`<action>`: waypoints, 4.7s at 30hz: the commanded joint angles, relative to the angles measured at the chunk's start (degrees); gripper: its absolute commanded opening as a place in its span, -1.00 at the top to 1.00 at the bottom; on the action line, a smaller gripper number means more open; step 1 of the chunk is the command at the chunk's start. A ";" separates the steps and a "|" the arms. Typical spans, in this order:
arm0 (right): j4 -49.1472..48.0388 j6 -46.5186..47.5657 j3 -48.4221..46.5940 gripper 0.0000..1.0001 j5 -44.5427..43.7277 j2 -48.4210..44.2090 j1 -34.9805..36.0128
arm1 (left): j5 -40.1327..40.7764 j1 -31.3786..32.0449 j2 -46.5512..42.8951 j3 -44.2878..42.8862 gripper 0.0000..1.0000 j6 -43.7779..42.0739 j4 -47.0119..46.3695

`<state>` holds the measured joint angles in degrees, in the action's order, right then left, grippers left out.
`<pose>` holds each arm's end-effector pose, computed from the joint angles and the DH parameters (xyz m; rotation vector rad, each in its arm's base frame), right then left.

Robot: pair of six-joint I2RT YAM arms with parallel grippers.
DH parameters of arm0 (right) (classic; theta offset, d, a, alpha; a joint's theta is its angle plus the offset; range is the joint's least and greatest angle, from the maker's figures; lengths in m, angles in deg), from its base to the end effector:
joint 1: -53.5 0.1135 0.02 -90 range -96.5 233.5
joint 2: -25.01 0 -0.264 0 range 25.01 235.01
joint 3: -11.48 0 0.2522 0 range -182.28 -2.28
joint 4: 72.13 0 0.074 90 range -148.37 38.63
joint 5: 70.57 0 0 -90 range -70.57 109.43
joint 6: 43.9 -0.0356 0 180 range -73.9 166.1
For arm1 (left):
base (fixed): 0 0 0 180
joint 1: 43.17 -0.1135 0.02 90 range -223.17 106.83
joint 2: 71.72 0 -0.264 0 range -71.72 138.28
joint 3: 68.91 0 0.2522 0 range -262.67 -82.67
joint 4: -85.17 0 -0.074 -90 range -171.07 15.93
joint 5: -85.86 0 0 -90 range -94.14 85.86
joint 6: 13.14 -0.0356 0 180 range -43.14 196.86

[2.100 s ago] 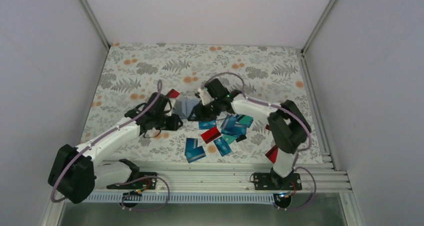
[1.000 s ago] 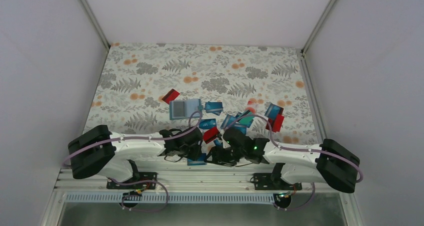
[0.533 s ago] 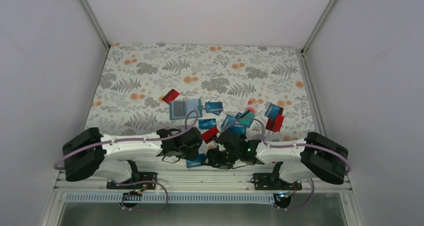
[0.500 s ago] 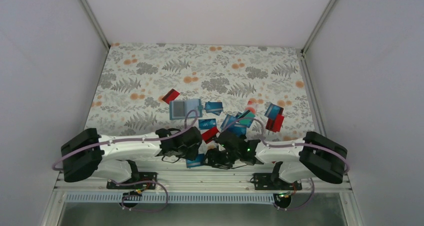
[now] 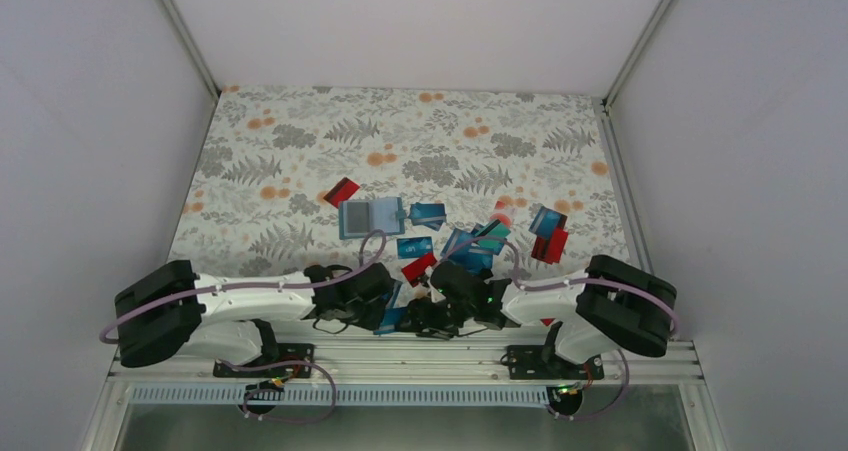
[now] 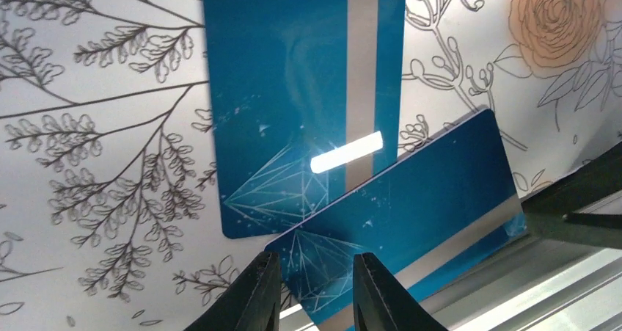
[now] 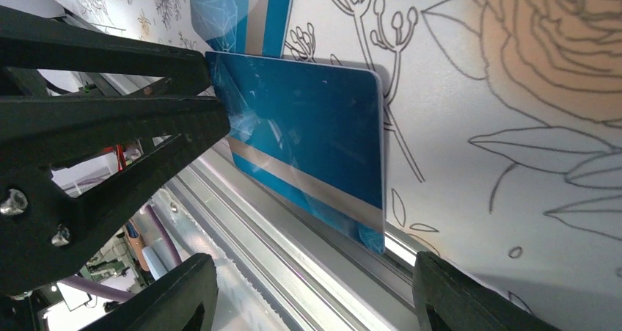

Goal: Put the credit cards into the card holder

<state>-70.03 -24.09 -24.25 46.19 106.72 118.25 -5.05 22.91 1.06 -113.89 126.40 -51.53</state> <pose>0.0827 0.2129 0.1147 0.1193 -2.7484 -1.2190 0.0808 -0.1835 0.1444 0.4280 2.9176 -0.4279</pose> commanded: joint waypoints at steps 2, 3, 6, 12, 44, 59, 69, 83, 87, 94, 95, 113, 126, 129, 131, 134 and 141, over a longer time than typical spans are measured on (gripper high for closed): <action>-6.20 0.78 0.84 -0.32 0.65 2.49 0.00 | -0.72 0.27 2.11 1.56 0.49 0.65 -3.95; -7.03 0.77 1.08 -0.31 1.03 2.93 -0.17 | -0.85 0.28 2.58 1.82 0.50 0.65 -4.42; -9.67 0.96 1.54 -0.28 1.88 3.89 -0.65 | -1.20 0.32 3.56 2.12 0.50 0.65 -5.34; -16.35 0.41 3.61 -0.19 3.75 5.96 -1.78 | -1.91 0.23 4.08 2.90 0.51 0.80 -6.77; -23.69 6.06 3.30 0.92 12.66 6.62 -10.32 | 4.88 -4.63 -5.78 -5.52 0.52 1.61 2.15; -38.21 7.28 1.01 0.92 32.14 13.15 -21.84 | 7.67 -11.03 -17.50 -10.46 0.51 -1.14 2.94; -11.96 27.82 -13.25 0.92 38.21 6.58 -24.02 | -11.56 -25.95 -20.48 -26.07 0.34 -25.22 16.73; -0.51 37.31 -18.10 0.92 46.35 5.96 -29.16 | -47.48 -41.91 -6.77 -27.94 0.21 -42.77 12.96; -0.31 37.75 -17.61 0.92 48.03 5.98 -31.58 | -57.60 -43.68 -2.83 -23.34 0.13 -43.22 2.83; 3.16 40.57 -18.88 0.92 49.51 5.48 -33.20 | -61.94 -43.60 5.61 -23.04 0.14 -46.20 -1.97; 3.22 40.57 -18.86 0.92 49.58 5.48 -33.29 | -62.11 -43.54 6.33 -23.22 0.14 -46.48 -1.99; 4.70 41.57 -19.65 0.91 50.63 6.03 -33.64 | -64.00 -38.17 13.37 -21.49 0.41 -48.62 -5.29; 5.11 41.80 -19.33 0.91 50.24 5.73 -33.76 | -62.79 -37.77 9.49 -17.46 0.63 -44.17 -8.35; 5.18 41.81 -19.48 0.92 50.14 5.83 -33.75 | -62.77 -37.55 8.69 -16.70 0.61 -43.12 -8.88; 5.16 41.81 -19.52 0.92 50.05 5.91 -33.77 | -62.97 -37.29 8.42 -16.36 0.61 -42.59 -9.27; 5.29 41.89 -19.60 0.91 50.05 5.91 -33.83 | -62.84 -36.46 8.11 -16.03 0.61 -42.02 -9.29; 5.49 41.94 -19.90 0.92 49.90 6.67 -33.84 | -61.69 -35.96 7.60 -14.53 0.92 -39.80 -11.67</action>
<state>-64.94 16.82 -42.59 95.74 113.74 84.89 -67.06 -13.20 9.67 -129.37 85.63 -60.06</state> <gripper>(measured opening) 0.043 0.100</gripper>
